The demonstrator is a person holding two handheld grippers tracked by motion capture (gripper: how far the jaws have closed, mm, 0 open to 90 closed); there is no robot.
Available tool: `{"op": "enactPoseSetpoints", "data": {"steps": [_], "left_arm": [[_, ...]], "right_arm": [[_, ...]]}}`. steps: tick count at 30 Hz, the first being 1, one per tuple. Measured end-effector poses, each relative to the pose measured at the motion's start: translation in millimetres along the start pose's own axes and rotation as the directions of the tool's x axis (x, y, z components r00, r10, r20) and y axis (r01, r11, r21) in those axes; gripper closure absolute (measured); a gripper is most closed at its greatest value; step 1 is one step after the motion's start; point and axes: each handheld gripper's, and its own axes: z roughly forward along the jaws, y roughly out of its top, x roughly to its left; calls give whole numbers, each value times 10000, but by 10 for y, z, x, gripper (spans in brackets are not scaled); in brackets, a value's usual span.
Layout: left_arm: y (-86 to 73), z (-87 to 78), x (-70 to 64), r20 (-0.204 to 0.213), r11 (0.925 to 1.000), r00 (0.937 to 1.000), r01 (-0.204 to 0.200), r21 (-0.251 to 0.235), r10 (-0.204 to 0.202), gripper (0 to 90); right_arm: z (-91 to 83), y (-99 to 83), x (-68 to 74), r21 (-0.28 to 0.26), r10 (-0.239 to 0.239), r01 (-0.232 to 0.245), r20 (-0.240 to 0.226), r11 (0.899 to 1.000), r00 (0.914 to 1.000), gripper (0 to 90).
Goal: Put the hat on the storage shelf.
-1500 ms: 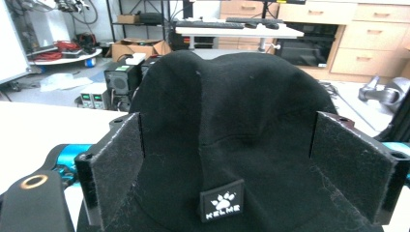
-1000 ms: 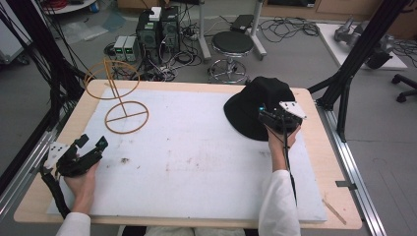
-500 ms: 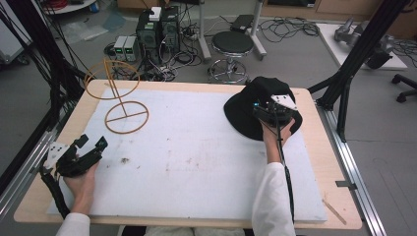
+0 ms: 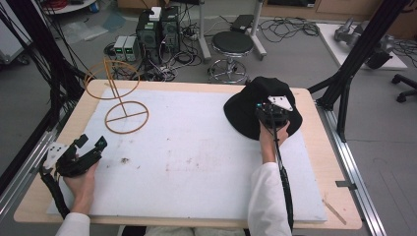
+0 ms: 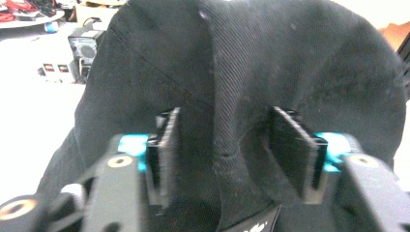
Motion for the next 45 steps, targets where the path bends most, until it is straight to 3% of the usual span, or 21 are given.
{"op": "enactPoseSetpoints", "data": {"steps": [1,2,3,4,5,6,7,32,36,40,41,42,43,44,45], "left_arm": [[0,-1,0,8,10000,10000,7,2,-7,261],[0,-1,0,8,10000,10000,7,2,-7,261],[0,-2,-1,18,10000,10000,1,17,-1,261],[0,-2,-1,27,10000,10000,-2,30,2,261],[-1,-4,-3,42,10000,10000,7,40,-7,261],[-1,-4,-3,42,10000,10000,7,40,-7,261],[0,-5,-3,32,10000,10000,1,27,-1,261],[6,-17,-4,48,10000,10000,1,-49,0,261],[6,-14,-3,62,10000,10000,45,-51,-45,261],[8,-14,-2,73,9999,9999,105,-71,-104,261],[8,-14,-3,79,9999,9999,108,-71,-108,261],[8,-14,-3,79,9999,9999,108,-71,-108,261],[7,-14,-4,83,9999,9999,116,-68,-116,261],[7,-14,-4,86,9999,9999,120,-66,-119,261],[7,-14,-5,87,9999,9999,134,-69,-133,261]], "right_arm": [[4,-6,-20,106,166,-165,-74,9998,9998,580],[4,-6,-20,106,166,-165,-74,9998,9998,580],[11,-8,-47,101,485,-484,-132,9988,9987,667],[11,-8,-47,101,485,-484,-132,9988,9987,667],[9,-6,-78,90,989,-987,-257,9951,9948,774],[9,-6,-78,90,989,-987,-257,9951,9948,774],[5,-7,-88,154,1329,-1325,-331,9911,9906,840],[-76,33,-77,-77,1282,-1286,-393,9917,9910,860],[-128,77,-75,-252,1309,-1330,-714,9908,9888,860],[-229,160,-69,-812,1384,-1464,-972,9859,9856,860],[-288,207,-70,-1135,1521,-1665,-1255,9795,9804,860],[-288,207,-70,-1135,1521,-1665,-1255,9795,9804,860],[-341,249,-78,-1455,1615,-1866,-1685,9716,9724,860],[-341,249,-78,-1455,1615,-1866,-1685,9716,9724,860],[-408,293,-72,-1866,1579,-1970,-2051,9625,9659,859]]}}
